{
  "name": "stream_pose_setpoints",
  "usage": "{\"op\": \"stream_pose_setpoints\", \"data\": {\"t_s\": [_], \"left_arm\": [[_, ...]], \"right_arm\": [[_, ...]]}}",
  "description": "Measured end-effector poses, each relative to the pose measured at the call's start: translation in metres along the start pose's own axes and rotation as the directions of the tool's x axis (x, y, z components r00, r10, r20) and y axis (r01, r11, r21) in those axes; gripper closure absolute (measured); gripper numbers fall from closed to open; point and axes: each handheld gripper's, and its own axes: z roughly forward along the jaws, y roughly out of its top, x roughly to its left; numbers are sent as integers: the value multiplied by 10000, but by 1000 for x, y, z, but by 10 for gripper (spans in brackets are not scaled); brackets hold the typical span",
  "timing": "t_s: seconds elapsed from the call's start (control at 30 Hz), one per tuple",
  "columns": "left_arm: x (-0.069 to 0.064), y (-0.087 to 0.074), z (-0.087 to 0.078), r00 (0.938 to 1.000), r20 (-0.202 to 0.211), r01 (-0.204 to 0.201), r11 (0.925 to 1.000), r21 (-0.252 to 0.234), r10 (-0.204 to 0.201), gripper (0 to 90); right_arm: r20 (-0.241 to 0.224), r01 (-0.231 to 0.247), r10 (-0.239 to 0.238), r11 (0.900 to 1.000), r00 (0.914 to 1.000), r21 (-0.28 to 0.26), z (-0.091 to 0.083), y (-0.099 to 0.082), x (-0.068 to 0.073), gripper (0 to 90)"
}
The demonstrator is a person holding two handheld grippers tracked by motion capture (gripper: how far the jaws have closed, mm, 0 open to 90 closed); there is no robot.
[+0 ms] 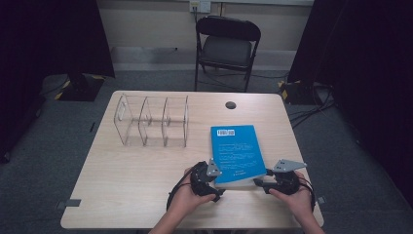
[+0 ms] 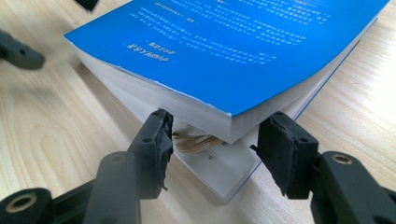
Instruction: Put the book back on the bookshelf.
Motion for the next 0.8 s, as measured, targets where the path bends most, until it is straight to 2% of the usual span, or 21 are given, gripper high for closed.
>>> {"op": "stream_pose_setpoints", "data": {"t_s": [0.03,0.1,0.17,0.2,0.37,0.53,0.67,0.8], "left_arm": [[0,3,-1,9999,90,46,10000,-82,-45,197],[-1,12,-1,9997,217,-104,9996,-266,109,186],[-3,19,2,9993,278,-260,9993,-265,267,186],[-3,24,4,9983,334,-468,9986,-232,476,186],[-5,38,16,9971,315,-690,9975,-144,694,191],[-5,45,29,9970,381,-675,9977,12,674,192],[-6,49,36,9952,455,-879,9957,288,865,192],[-10,52,43,9943,360,-1013,9944,317,1001,169]], "right_arm": [[-6,-18,18,10000,10000,8,0,0,0,455],[-22,-84,84,10000,10000,-21,0,0,0,454],[-7,-154,154,9999,9999,-26,0,0,0,454],[-6,-171,171,9998,9999,-26,0,0,0,454],[-52,-259,259,9997,9997,-11,0,0,-1,452],[-40,-279,279,9996,9996,-5,-1,1,-1,451],[-71,-311,311,9995,9995,-67,-1,1,-1,450],[-81,-391,390,9992,9992,-126,-1,1,-1,450]]}}
